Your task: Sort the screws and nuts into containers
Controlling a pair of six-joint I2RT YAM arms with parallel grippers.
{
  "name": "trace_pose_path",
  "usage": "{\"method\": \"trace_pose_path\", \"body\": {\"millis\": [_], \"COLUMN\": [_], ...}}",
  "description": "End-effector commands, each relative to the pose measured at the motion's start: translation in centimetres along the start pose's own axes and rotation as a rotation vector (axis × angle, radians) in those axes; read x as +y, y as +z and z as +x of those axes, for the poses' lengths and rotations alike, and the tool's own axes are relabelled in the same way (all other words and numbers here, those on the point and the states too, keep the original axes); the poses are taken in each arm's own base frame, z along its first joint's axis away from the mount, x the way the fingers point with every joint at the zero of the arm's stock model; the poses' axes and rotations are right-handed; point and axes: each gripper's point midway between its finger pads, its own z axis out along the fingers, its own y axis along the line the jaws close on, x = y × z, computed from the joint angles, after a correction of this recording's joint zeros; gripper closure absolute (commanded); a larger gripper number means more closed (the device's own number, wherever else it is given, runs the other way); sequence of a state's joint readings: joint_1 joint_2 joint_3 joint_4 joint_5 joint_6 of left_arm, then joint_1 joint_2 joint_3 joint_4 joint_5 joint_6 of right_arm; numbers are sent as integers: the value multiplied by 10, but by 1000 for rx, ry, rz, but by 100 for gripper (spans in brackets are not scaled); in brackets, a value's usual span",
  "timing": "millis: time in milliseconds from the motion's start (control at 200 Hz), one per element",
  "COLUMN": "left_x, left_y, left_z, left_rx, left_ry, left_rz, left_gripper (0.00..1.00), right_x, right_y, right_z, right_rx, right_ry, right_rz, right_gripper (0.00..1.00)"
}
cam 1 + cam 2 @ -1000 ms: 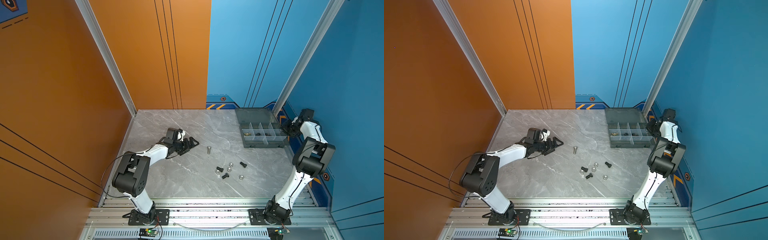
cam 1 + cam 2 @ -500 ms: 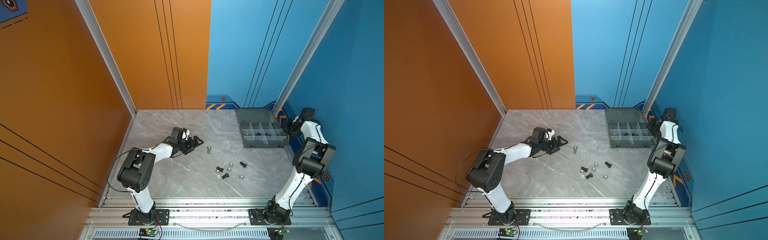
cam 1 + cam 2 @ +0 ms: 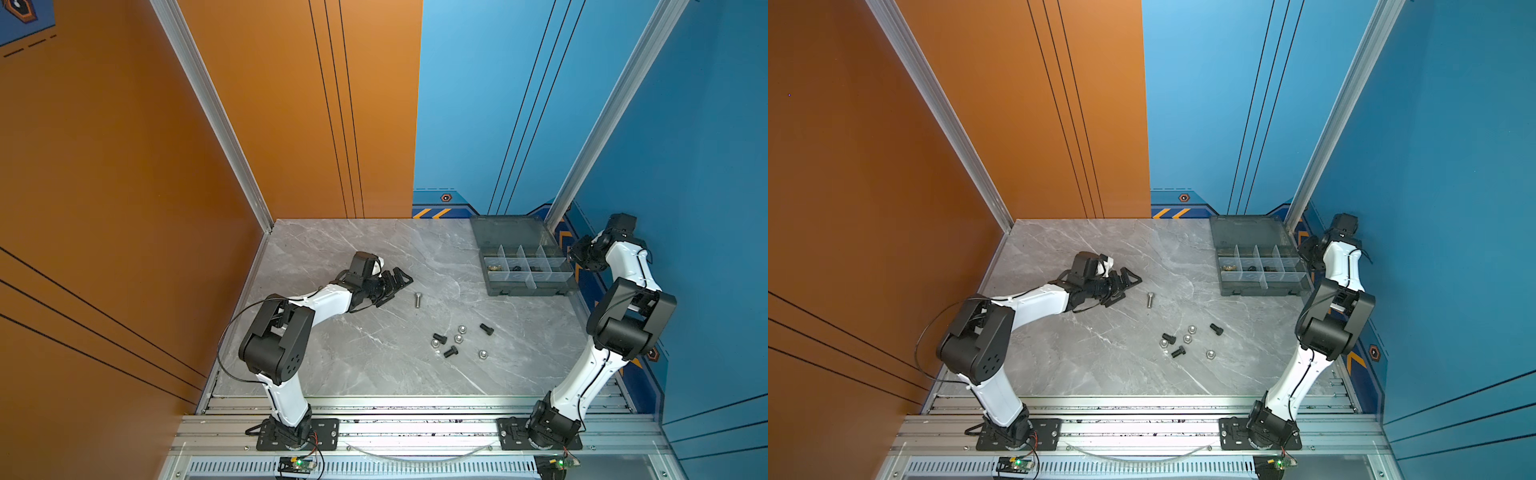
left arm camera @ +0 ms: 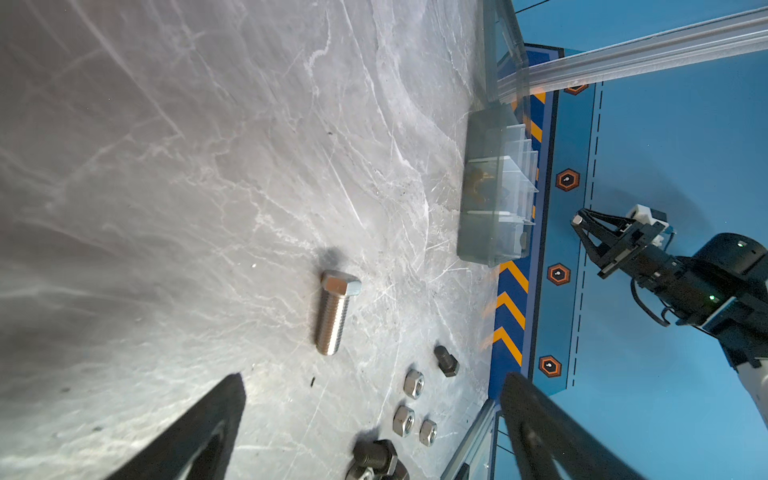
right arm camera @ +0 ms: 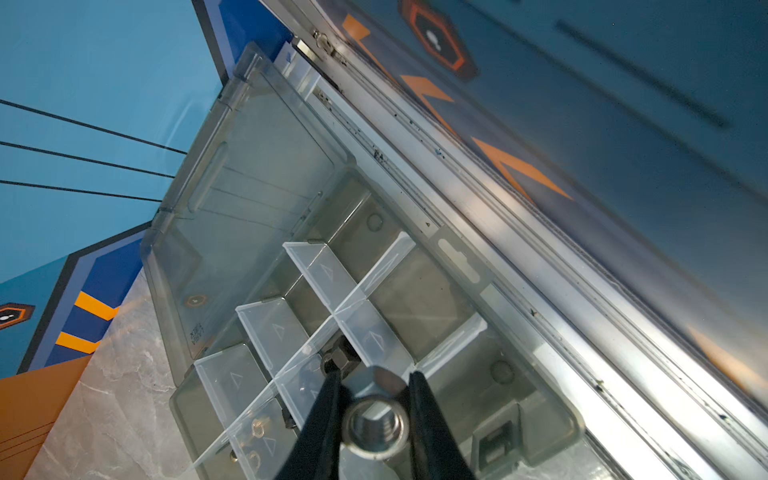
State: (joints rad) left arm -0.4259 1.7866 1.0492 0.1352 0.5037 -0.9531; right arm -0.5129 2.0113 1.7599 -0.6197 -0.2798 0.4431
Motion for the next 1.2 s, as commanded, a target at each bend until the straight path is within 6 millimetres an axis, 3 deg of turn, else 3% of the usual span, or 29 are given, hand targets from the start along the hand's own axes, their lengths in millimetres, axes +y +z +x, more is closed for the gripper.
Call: {"method": "trace_pose_path", "body": {"millis": [0,245,581,946,1196], "left_x": [-9,-25,-36,-36,-27], "left_y": [6,10,32,30,13], "left_z": [-7,-9,-15,-23,-29], "left_rx": [-12,7,37,3,-15], "left_ry": [-19,6,-2,13,38], "left_rz": [-20,-47,-18,-26,-90], "left_gripper": [2,2,2,2,2], "right_x": [1,-1,-11,-1,-4], "right_y": [-23,-26,-10,-10,-3], "right_z": [-11,-14,-5,-8,-4], "right_rx": [-43,-55,-24,-27,-21], "right_ry": [-13,-37,-58,-60,-53], "right_rz": [11,31,70,39,42], "right_gripper": [92,92,92,93,93]}}
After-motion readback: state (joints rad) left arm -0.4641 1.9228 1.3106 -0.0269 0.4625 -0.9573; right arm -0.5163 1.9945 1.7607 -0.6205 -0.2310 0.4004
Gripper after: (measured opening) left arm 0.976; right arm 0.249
